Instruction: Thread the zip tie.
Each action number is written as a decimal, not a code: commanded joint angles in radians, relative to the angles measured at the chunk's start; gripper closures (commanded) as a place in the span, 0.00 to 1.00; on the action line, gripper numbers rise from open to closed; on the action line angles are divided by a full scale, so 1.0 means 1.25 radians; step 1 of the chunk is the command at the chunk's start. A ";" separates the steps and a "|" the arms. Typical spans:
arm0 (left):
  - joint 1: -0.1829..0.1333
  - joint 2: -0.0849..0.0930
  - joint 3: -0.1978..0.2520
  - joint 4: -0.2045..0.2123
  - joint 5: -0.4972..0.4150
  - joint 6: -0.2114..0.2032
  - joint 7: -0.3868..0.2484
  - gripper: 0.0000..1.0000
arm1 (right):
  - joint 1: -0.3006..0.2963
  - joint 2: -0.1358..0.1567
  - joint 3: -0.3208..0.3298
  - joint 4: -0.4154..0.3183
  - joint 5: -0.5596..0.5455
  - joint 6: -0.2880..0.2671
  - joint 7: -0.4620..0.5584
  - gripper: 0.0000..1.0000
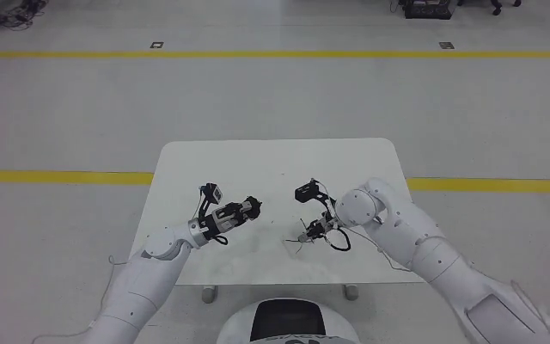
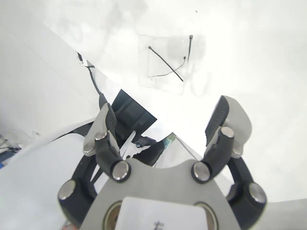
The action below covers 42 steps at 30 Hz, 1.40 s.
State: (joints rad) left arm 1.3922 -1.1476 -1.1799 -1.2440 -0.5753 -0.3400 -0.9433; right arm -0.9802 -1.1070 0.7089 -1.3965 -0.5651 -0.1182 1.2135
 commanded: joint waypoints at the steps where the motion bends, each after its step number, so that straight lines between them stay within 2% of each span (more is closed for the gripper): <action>1: 0.000 0.000 0.000 0.000 0.000 0.000 0.000 1.00 | 0.003 0.002 0.000 0.007 -0.014 -0.067 -0.005 0.00; 3: 0.000 0.000 0.000 0.000 0.000 0.000 0.000 1.00 | 0.009 0.004 -0.005 0.018 -0.037 -0.117 -0.009 0.00; 7: 0.000 0.000 0.000 0.000 0.000 0.000 0.000 1.00 | 0.034 -0.003 -0.035 0.042 -0.083 -0.177 -0.007 0.00; 12: 0.000 0.000 0.000 0.000 0.000 0.000 0.000 1.00 | 0.078 -0.016 -0.108 0.053 -0.095 -0.177 -0.024 0.00; 18: 0.000 0.000 0.000 0.000 0.000 0.000 0.000 1.00 | 0.131 -0.030 -0.192 0.099 -0.110 -0.177 -0.075 0.00; 29: 0.000 0.000 0.000 0.000 0.000 0.000 0.000 1.00 | 0.131 -0.030 -0.192 0.099 -0.110 -0.177 -0.075 0.00; 31: 0.000 0.000 0.000 0.000 0.000 0.000 0.000 1.00 | 0.124 -0.028 -0.202 0.076 -0.135 -0.177 -0.115 0.00; 36: 0.000 0.000 0.000 0.000 0.000 0.000 0.000 1.00 | 0.152 -0.010 -0.290 0.029 -0.184 -0.177 -0.161 0.00; 42: 0.000 0.000 0.000 0.000 0.000 0.000 0.000 1.00 | 0.227 -0.001 -0.411 0.049 -0.160 -0.177 -0.226 0.00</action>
State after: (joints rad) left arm 1.3922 -1.1476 -1.1799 -1.2440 -0.5753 -0.3400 -0.9433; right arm -0.7151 -1.1093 0.2243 -1.3430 -0.7739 -0.3400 0.9479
